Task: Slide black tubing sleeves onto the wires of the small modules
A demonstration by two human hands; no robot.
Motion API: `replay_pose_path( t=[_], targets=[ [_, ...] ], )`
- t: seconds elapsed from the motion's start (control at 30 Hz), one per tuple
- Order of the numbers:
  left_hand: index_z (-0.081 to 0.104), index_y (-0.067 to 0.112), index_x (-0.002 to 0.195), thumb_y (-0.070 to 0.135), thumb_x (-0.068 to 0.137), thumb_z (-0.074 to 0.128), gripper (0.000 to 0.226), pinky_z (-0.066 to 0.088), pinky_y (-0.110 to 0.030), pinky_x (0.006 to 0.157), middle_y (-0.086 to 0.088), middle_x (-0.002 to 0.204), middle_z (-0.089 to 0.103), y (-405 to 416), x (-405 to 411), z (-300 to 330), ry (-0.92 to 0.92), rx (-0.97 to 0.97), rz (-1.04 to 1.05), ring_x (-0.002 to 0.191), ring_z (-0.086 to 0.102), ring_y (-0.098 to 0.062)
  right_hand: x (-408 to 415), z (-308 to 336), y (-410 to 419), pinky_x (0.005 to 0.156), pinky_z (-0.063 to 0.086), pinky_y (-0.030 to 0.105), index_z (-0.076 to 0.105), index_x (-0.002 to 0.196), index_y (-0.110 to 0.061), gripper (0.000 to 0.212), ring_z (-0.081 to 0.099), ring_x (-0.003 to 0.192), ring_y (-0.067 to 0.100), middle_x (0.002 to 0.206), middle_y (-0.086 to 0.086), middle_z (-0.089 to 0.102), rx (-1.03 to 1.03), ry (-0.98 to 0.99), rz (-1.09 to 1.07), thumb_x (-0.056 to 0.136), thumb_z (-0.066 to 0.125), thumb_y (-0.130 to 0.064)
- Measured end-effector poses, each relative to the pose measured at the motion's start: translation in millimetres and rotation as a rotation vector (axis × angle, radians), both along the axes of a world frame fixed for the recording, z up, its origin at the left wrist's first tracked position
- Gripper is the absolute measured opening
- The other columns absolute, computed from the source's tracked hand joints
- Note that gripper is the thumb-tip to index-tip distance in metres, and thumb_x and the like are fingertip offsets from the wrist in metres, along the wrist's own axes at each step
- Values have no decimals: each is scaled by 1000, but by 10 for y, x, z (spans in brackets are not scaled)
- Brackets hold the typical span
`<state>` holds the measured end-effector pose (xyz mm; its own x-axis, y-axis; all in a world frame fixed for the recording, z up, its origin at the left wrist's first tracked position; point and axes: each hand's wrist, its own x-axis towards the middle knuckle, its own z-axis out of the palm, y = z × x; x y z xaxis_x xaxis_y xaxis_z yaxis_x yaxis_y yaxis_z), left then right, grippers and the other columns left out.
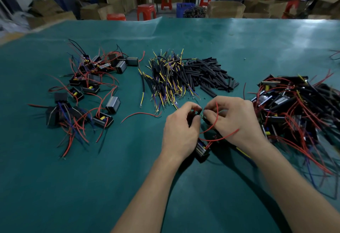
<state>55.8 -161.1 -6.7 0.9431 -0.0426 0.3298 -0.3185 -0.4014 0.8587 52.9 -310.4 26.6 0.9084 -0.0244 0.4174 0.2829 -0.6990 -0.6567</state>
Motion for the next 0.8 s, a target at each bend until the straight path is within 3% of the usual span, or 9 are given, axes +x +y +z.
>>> replay_pose_path(
  t=[0.1,0.17,0.3,0.43,0.57,0.67,0.8],
  targets=[
    [66,25,97,24,87,59,12,55,-41,75,6,78,69,5,5,3,-21,1,9,77,64,-21,-4,12,-19,49,48,17,71,77,-23,14,61,46,4,58,-15,65,-10,-3,45,82,75,-11],
    [66,25,96,27,87,60,11,54,-40,72,4,75,68,5,9,2,-22,-16,12,73,62,-20,-19,16,-14,44,42,19,70,78,-21,14,53,38,8,52,-13,61,-30,-25,55,82,76,-9],
    [67,25,93,32,86,62,11,53,-39,63,5,64,60,-5,18,-7,-16,-46,8,60,52,-18,-41,31,12,47,46,26,72,84,-18,15,61,42,13,55,-11,60,-26,-60,111,83,76,-3],
    [68,24,90,29,82,64,10,43,-30,58,10,58,53,-9,27,-16,-14,-48,8,55,45,-12,-51,47,13,44,31,12,74,82,-18,16,49,40,14,48,-8,57,-41,-76,133,83,77,-2],
    [68,23,85,20,80,72,7,42,-25,57,12,58,54,-8,31,-15,-19,-54,33,55,45,-7,-56,57,29,49,34,9,75,81,-16,15,53,46,6,56,-20,61,-70,-104,122,80,77,-1],
    [69,22,84,16,78,72,9,41,-25,57,10,59,55,-8,38,-14,-21,-56,55,56,45,-5,-58,83,60,60,54,32,76,80,-16,10,66,61,11,68,-8,70,-125,-186,122,76,75,-6],
    [70,23,82,13,77,73,12,45,-27,62,9,62,59,-11,49,-21,-22,-66,86,58,47,-4,-84,98,92,59,53,42,78,80,-13,11,67,64,25,69,2,70,-183,-244,119,73,69,-15]
  ],
)
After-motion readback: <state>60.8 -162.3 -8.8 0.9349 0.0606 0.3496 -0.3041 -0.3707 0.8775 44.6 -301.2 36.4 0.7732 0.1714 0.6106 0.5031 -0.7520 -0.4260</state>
